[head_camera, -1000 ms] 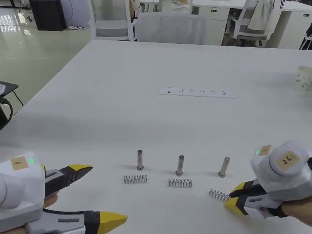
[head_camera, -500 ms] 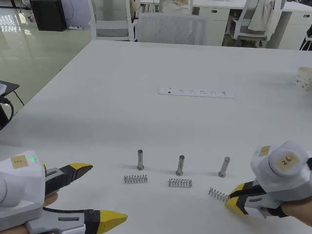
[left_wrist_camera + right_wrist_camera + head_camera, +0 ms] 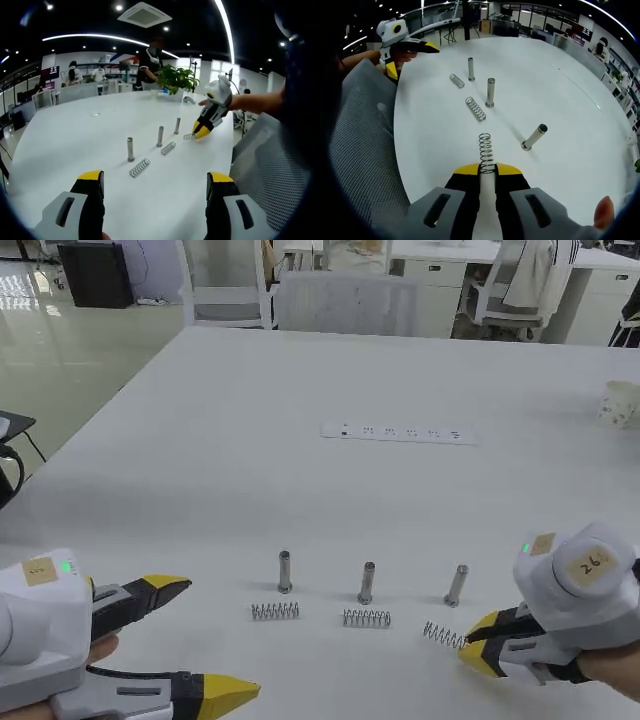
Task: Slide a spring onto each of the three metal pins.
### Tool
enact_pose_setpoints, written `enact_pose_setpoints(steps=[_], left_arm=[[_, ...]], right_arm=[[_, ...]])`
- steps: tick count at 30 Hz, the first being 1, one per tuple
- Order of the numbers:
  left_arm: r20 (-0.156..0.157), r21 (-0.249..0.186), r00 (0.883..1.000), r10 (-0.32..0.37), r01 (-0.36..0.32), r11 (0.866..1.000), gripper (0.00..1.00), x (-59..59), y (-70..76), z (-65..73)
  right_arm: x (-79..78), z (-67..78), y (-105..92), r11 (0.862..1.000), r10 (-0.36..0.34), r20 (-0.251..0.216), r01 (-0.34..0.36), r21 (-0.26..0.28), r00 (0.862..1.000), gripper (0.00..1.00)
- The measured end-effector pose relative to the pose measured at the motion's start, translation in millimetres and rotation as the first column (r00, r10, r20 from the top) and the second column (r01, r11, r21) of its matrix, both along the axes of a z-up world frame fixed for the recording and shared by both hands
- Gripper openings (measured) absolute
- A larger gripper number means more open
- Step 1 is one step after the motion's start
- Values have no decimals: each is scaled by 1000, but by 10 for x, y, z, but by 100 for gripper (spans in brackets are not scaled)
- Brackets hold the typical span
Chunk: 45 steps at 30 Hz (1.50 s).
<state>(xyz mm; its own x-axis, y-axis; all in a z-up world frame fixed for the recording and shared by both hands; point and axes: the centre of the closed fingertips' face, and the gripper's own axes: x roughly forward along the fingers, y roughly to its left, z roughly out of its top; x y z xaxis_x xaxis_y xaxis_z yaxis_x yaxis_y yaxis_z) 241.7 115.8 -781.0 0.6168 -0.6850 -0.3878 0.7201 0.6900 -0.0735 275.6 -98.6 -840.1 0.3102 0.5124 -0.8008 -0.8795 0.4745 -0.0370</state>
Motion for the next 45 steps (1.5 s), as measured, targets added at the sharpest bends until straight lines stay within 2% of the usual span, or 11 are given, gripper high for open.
enact_pose_setpoints(steps=[11,24,27,35,45], left_arm=[[12,12,999,-35,35,999,78,34,-53,56],[35,17,997,-75,75,997,73,74,-137,151],[41,19,995,-89,88,996,72,85,-169,173],[60,12,991,-124,123,992,67,96,-265,281],[66,30,980,-188,186,982,61,98,-412,311]], right_arm=[[-33,140,95,1000,8,1,-8,14,1000,8],[-58,332,338,997,72,31,-72,17,997,8],[-55,405,418,996,92,44,-92,18,995,8],[-85,490,559,991,133,49,-134,17,990,8],[-99,602,712,984,174,69,-176,17,982,8]])
